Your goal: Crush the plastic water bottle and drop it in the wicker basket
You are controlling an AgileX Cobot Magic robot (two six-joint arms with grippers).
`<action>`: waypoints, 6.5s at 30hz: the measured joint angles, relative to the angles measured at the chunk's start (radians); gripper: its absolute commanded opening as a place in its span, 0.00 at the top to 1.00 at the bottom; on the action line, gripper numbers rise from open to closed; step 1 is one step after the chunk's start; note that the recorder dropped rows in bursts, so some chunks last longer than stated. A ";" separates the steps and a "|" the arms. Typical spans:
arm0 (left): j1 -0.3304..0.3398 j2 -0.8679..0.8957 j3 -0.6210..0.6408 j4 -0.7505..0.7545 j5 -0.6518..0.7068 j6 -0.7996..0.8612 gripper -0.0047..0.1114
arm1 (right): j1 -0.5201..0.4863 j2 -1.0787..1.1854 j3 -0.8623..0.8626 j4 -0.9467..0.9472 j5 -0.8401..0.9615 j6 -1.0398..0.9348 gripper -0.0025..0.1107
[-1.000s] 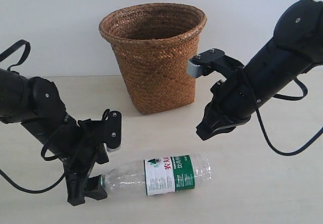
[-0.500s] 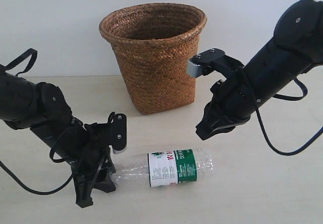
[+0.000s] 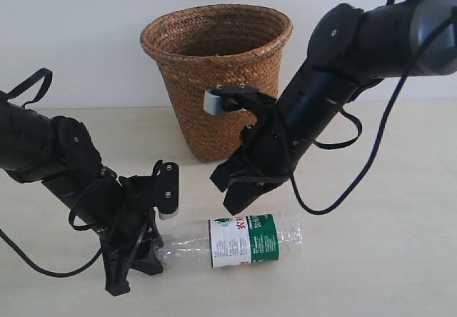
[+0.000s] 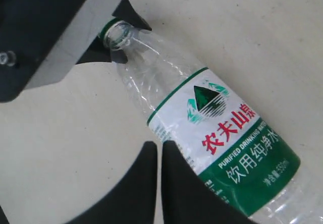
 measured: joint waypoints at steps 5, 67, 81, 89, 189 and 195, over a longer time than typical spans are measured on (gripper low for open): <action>0.000 0.000 0.000 0.000 0.000 0.000 0.92 | 0.002 0.060 -0.017 -0.004 0.008 0.037 0.98; -0.002 0.002 0.000 -0.001 0.025 -0.014 0.92 | 0.005 0.228 -0.236 -0.036 0.234 0.194 0.98; -0.002 0.002 0.000 -0.001 0.025 -0.022 0.92 | 0.005 0.243 -0.230 0.019 0.175 0.289 0.98; -0.002 0.002 0.000 0.001 0.032 -0.025 0.92 | 0.002 0.324 -0.232 0.084 0.167 0.293 0.98; 0.047 -0.223 -0.476 -0.081 -0.275 -0.236 0.04 | -0.445 -0.201 0.086 -0.077 0.230 0.051 0.98; 0.047 -0.290 -0.478 -0.078 -0.164 -0.243 0.39 | -0.445 -0.201 0.088 -0.071 0.209 0.049 0.98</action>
